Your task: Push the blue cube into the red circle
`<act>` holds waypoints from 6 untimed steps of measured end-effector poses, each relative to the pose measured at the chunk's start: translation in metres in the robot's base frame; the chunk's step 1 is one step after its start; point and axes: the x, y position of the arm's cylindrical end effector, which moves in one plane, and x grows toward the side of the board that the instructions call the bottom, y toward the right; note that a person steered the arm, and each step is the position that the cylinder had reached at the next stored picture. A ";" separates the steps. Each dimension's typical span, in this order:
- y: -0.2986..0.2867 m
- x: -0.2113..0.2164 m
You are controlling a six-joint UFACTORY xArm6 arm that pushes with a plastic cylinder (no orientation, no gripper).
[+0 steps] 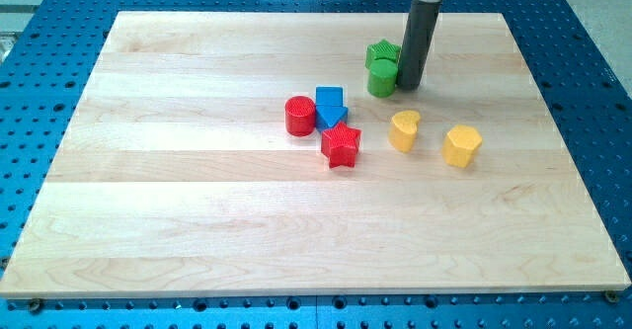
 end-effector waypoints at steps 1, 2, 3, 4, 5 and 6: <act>-0.018 0.017; -0.045 0.017; -0.062 0.011; -0.062 0.013; -0.064 0.015; -0.098 0.030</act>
